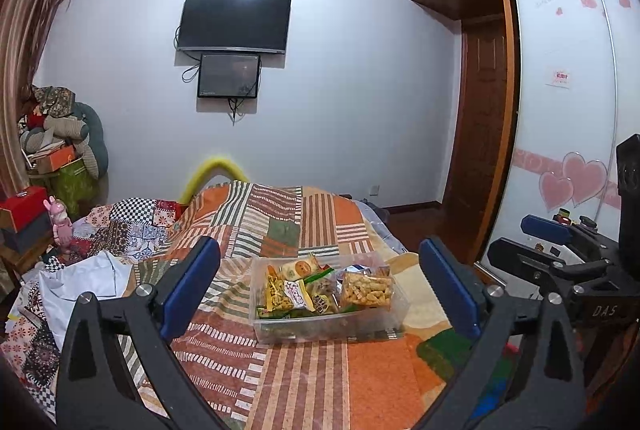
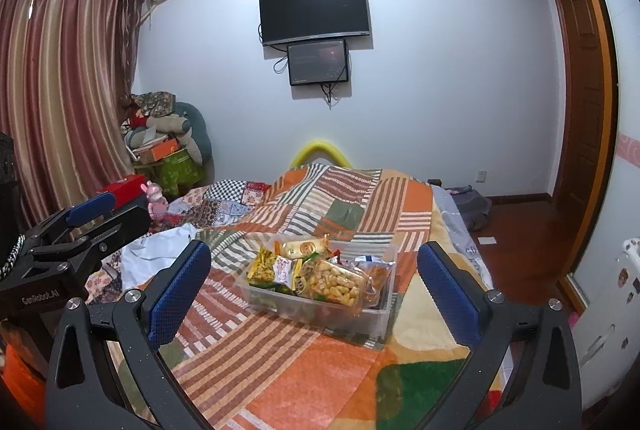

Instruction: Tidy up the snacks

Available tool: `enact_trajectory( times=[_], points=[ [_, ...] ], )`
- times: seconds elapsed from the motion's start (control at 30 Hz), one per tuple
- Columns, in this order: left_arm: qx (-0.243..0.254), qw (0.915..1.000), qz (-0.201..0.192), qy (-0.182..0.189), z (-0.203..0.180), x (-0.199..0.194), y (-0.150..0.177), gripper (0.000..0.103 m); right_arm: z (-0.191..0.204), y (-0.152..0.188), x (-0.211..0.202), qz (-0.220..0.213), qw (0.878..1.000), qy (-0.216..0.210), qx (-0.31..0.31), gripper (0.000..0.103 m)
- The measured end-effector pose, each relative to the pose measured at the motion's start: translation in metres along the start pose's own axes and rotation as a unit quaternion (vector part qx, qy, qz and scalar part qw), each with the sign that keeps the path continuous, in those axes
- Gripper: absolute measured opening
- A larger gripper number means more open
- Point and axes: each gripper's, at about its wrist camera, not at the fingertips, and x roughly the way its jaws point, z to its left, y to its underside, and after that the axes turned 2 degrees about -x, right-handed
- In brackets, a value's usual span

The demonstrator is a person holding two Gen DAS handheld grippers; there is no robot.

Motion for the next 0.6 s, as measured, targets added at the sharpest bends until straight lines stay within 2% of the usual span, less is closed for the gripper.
enact_trajectory(
  times=[0.6],
  points=[
    [0.003,1.0000,0.006,0.000,-0.0029,0.0008,0.0040,0.102,0.0003,0.0022,-0.0037,-0.001,1.000,0.002,0.002,0.103]
  ],
)
